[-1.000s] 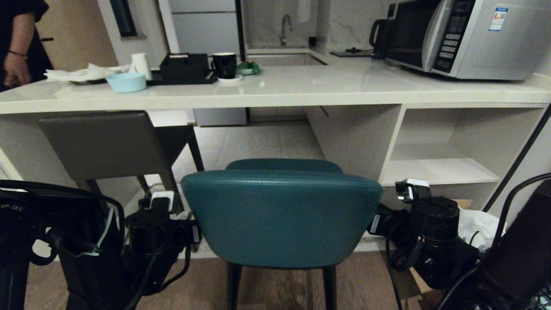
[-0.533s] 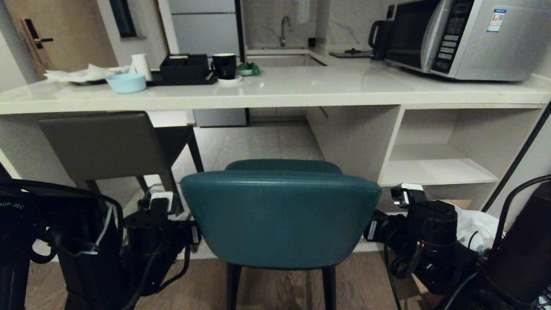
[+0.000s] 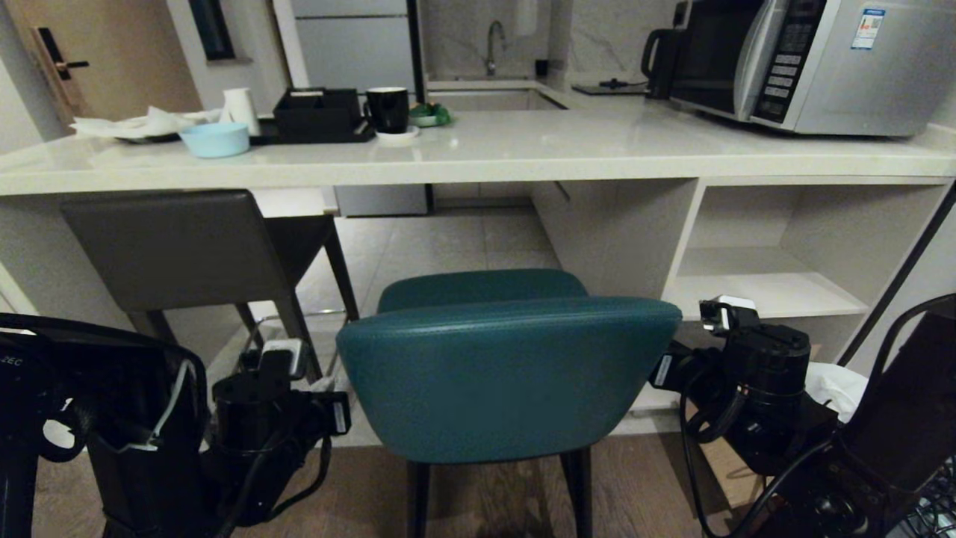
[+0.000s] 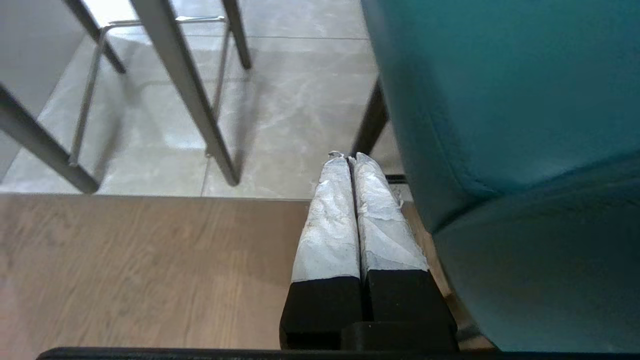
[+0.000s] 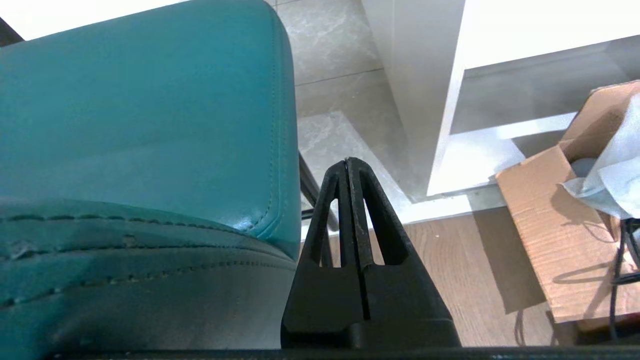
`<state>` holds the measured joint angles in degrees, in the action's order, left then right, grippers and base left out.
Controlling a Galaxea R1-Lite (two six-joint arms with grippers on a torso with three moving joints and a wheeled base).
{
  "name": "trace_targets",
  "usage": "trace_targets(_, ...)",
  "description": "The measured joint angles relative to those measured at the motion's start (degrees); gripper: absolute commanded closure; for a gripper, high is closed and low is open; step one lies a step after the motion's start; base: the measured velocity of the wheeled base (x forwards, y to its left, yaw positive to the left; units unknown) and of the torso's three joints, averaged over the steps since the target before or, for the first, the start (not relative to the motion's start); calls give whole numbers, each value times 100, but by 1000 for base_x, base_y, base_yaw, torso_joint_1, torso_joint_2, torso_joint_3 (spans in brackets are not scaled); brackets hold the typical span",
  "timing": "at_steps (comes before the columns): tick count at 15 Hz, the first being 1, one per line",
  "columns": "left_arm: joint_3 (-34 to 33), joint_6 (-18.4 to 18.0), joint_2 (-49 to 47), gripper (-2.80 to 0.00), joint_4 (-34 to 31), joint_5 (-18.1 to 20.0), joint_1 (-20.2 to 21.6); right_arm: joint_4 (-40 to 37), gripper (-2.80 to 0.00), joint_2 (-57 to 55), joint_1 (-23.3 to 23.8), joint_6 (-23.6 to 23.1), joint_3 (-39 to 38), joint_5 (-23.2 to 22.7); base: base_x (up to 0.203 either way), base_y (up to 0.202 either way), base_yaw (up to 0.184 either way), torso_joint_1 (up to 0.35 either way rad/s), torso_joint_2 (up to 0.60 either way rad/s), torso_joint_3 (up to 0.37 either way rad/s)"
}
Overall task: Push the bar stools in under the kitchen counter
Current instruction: Pull the gray chair out from under the dining table
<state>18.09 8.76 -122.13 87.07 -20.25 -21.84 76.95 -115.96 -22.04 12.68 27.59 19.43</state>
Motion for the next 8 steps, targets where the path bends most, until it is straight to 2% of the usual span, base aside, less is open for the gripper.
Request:
trace_targets(5, -151, 66, 113, 0, 1, -19, -352, 0, 0, 8, -74, -82, 11, 13, 0, 0, 0, 0, 0, 0)
trace_targets(8, 48, 34, 123, 0, -29, -6, -177, 0, 0, 39, -119, -113, -19, 16, 0, 0, 0, 0, 0, 0)
